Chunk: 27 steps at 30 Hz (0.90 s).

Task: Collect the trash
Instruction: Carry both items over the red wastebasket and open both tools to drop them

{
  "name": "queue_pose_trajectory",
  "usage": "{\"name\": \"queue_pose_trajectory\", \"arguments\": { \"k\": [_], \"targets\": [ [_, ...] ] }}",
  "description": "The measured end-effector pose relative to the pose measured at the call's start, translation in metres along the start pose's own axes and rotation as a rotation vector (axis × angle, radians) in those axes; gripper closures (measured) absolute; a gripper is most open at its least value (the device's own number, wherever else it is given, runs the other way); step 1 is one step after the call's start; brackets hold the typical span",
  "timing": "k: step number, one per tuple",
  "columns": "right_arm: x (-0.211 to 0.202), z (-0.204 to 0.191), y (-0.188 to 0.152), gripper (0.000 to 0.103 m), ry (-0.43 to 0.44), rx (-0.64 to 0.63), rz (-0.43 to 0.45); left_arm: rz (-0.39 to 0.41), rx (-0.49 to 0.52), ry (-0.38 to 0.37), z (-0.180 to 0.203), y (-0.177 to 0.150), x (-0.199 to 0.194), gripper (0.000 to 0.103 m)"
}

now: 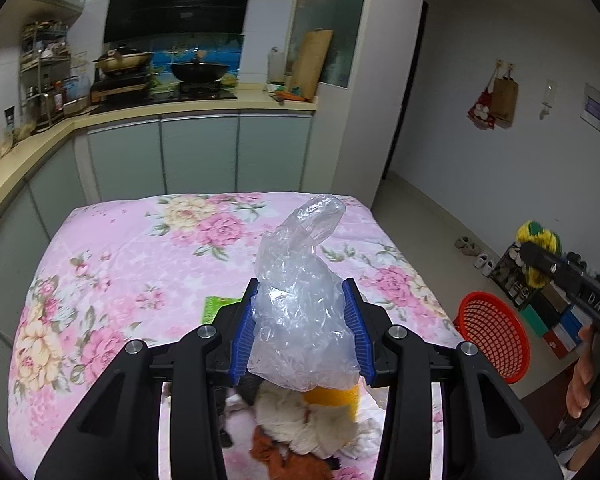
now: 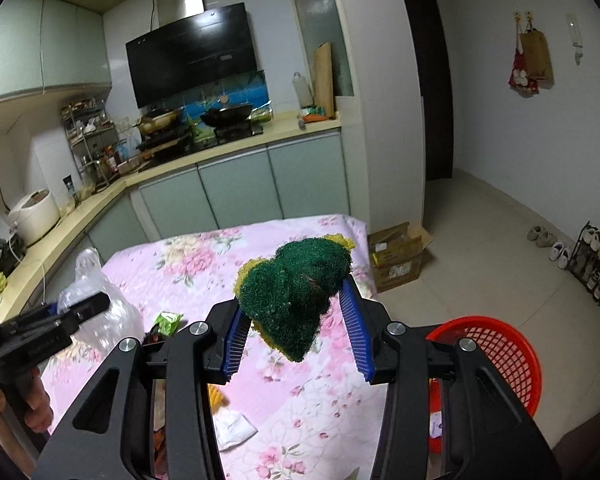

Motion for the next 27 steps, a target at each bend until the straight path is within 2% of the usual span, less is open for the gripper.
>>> {"name": "queue_pose_trajectory", "arguments": {
  "k": [17, 27],
  "targets": [
    [-0.021, 0.039, 0.008, 0.06, -0.083, 0.063, 0.038, -0.015, 0.086, -0.082, 0.055, 0.004, 0.019, 0.063],
    [-0.032, 0.068, -0.003, 0.06, -0.151, 0.119, 0.033, -0.064, 0.147, -0.158, 0.097, 0.001, 0.041, 0.063]
  ]
}}
Point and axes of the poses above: each gripper's, at about its wrist camera, not at the fingertips, and x roughly the way its jaws point, z to its right, y to its top, the point moved 1 cm from there along x, roughly the way its jaws point, and after that the axes turned 8 degrees about -x, right-handed, at the moved point
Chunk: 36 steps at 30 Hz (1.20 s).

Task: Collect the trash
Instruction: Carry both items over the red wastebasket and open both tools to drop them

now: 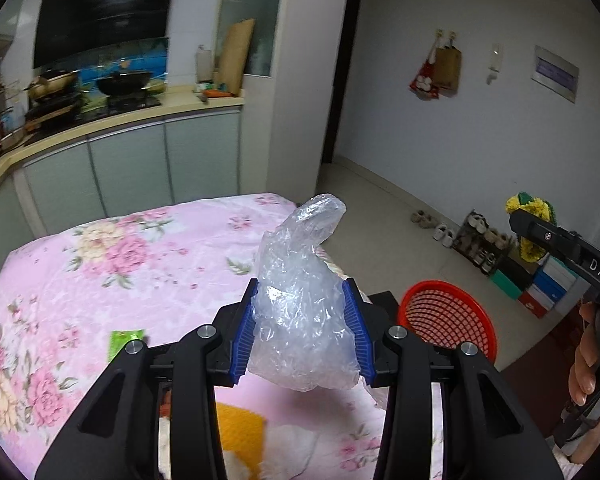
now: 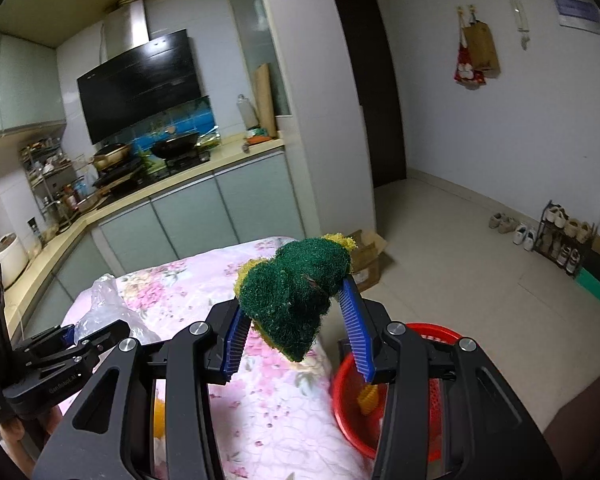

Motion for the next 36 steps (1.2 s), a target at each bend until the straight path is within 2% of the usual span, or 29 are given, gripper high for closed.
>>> {"name": "queue_pose_trajectory", "arguments": {
  "k": [7, 19, 29, 36],
  "targets": [
    [-0.004, 0.023, -0.007, 0.06, -0.049, 0.043, -0.011, -0.053, 0.044, -0.073, 0.036, -0.001, 0.025, 0.063],
    [0.0, 0.064, -0.022, 0.06, -0.126, 0.125, -0.047, -0.145, 0.131, -0.15, 0.091, -0.007, 0.07, 0.063],
    [0.012, 0.1, -0.041, 0.06, -0.196, 0.213, -0.098, -0.246, 0.156, -0.178, 0.122, -0.02, 0.115, 0.063],
    [0.03, 0.119, -0.058, 0.06, -0.212, 0.266, -0.154, -0.311, 0.174, -0.184, 0.138, -0.033, 0.145, 0.063]
  ]
}}
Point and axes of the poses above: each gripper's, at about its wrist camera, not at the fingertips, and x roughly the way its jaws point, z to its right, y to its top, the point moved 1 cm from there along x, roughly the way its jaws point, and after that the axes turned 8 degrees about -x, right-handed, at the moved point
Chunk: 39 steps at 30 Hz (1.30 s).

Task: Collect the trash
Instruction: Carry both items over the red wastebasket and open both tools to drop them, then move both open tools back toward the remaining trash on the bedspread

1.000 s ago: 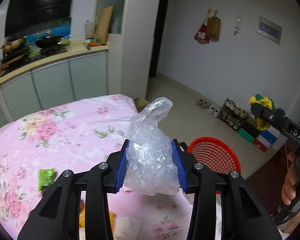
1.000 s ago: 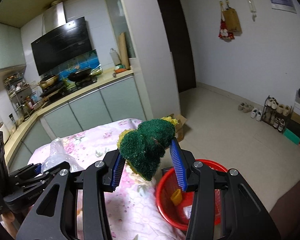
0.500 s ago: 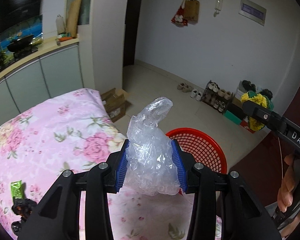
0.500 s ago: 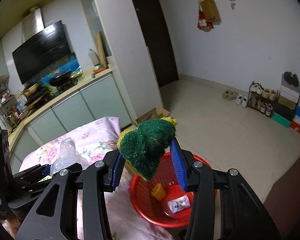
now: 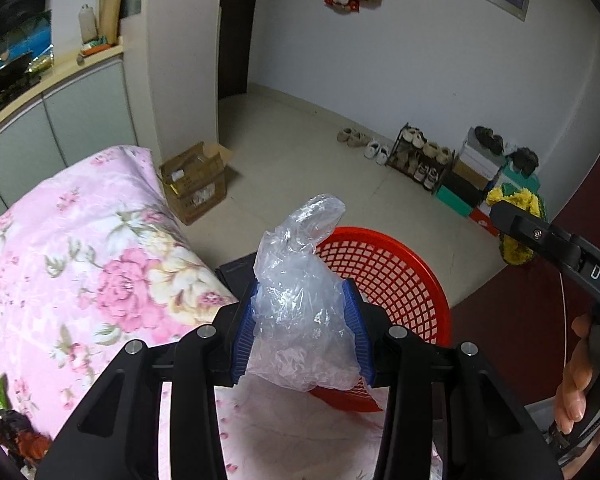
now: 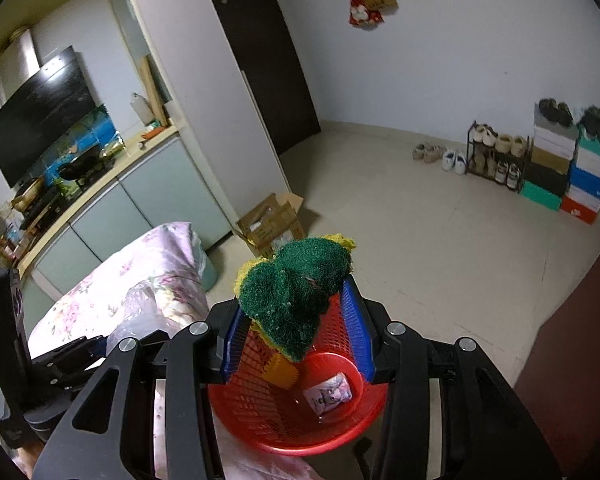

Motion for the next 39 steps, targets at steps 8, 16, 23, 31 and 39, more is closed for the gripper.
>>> {"name": "queue_pose_trajectory", "arguments": {
  "k": [8, 16, 23, 31, 39],
  "targets": [
    [0.029, 0.013, -0.008, 0.06, 0.01, 0.04, -0.082, -0.07, 0.021, 0.015, 0.008, -0.004, 0.037, 0.063],
    [0.055, 0.017, -0.013, 0.052, 0.046, 0.074, -0.177, -0.116, 0.03, 0.013, 0.009, -0.007, 0.059, 0.057],
    [0.06, 0.023, -0.014, 0.035, 0.09, 0.143, -0.206, -0.117, 0.012, 0.002, 0.005, -0.005, 0.062, 0.035],
    [0.045, 0.02, -0.011, 0.035, 0.094, 0.132, -0.179, -0.075, -0.023, -0.005, -0.006, -0.002, 0.036, 0.023],
    [0.016, 0.006, -0.008, 0.035, 0.073, 0.074, -0.103, 0.008, -0.056, 0.027, -0.023, -0.004, -0.01, 0.021]
  ]
}}
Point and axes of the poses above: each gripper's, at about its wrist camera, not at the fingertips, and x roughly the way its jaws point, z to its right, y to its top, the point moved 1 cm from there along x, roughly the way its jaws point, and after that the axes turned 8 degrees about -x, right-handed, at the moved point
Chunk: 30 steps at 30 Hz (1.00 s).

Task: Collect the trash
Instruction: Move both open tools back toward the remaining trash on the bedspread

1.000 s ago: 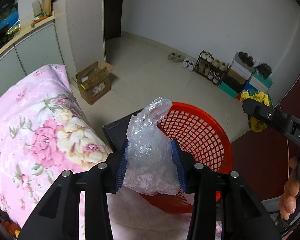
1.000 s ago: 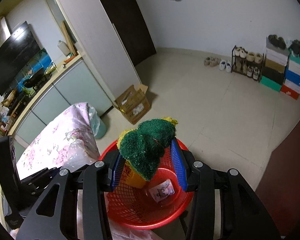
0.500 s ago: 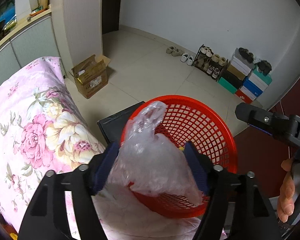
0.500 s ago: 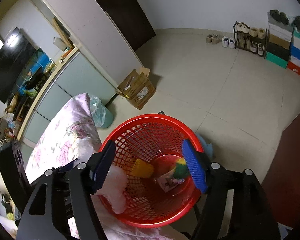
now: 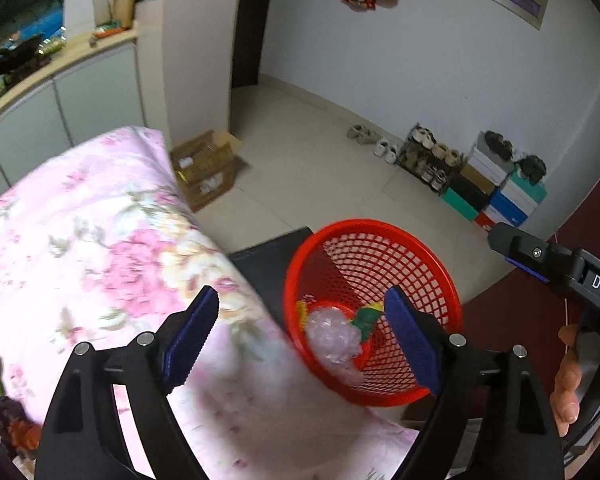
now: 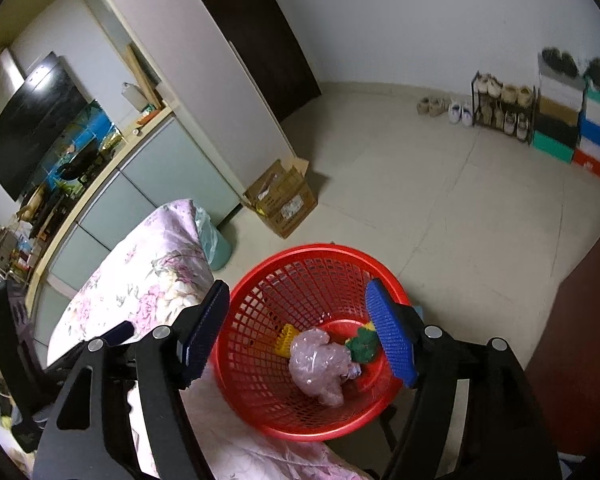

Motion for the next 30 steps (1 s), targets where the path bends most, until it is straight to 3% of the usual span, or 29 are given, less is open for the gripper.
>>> {"name": "queue_pose_trajectory", "arguments": {
  "k": [8, 15, 30],
  "targets": [
    [-0.017, -0.033, -0.002, 0.035, -0.016, -0.113, 0.077, 0.138, -0.01, 0.077, -0.025, -0.008, -0.059, 0.015],
    [-0.025, -0.062, -0.01, 0.028, 0.023, -0.171, 0.1, 0.197, -0.048, 0.114, -0.052, -0.02, -0.094, 0.014],
    [-0.012, -0.158, -0.036, 0.028, 0.172, -0.336, 0.046, 0.298, -0.281, 0.296, -0.184, -0.062, -0.187, 0.014]
  ]
}}
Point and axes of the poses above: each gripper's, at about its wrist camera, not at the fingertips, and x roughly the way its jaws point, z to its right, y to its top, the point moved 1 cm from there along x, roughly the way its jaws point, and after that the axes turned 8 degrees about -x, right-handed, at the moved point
